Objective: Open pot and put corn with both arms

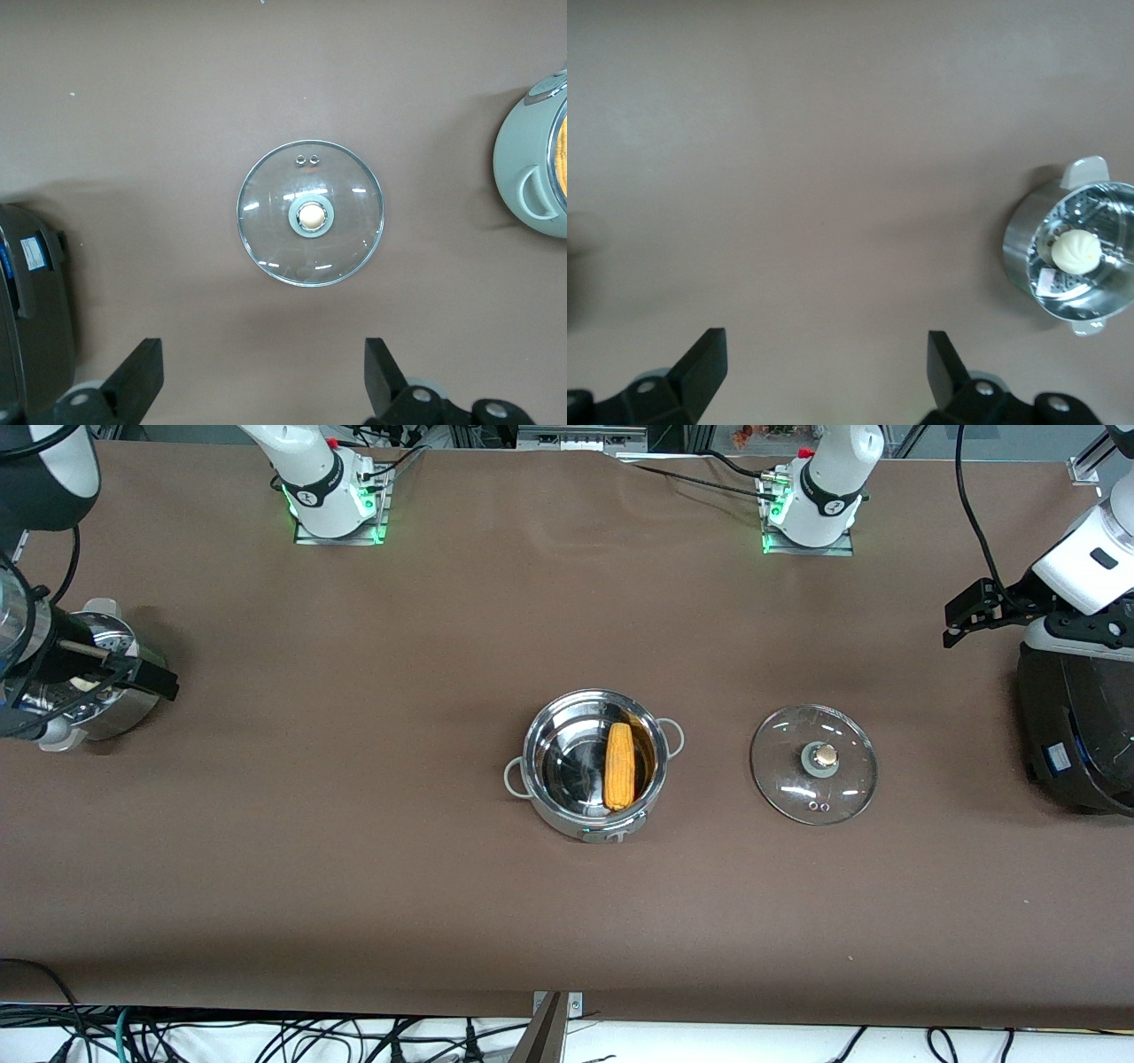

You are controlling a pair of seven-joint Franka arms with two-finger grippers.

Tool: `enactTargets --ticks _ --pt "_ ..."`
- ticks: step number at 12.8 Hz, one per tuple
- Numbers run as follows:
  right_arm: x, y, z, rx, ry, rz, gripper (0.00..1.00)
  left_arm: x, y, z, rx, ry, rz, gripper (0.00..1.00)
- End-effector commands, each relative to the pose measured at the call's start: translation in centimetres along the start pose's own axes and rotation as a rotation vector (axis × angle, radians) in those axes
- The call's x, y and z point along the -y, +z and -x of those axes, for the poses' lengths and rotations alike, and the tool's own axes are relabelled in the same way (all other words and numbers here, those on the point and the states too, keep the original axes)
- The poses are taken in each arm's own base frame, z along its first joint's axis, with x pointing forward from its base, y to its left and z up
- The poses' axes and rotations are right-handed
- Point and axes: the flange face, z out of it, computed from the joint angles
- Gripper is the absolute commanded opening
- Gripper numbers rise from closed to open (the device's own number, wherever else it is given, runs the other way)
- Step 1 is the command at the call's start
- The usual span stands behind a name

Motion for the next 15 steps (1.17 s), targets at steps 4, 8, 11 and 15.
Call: enactTargets --ticks 4,8,11,15 --pt "-5.4 -3.8 7.0 -0.061 -0.140 -0.064 1.00 -1.3 -1.8 -1.2 0.015 -0.015 0.017 1.00" --pt "-5.3 -0.2 5.7 0.000 -0.172 -0.060 1.00 -0.6 -2.0 -2.7 0.057 -0.072 0.019 1.00" --pt "-5.8 0.1 3.8 -0.001 -0.172 -0.065 1.00 -1.0 -1.9 -2.7 0.060 -0.064 0.018 1.00" --pt "-6.1 0.4 2.1 -0.004 -0.163 -0.077 1.00 -1.1 -1.8 -2.7 0.066 -0.056 0.019 1.00"
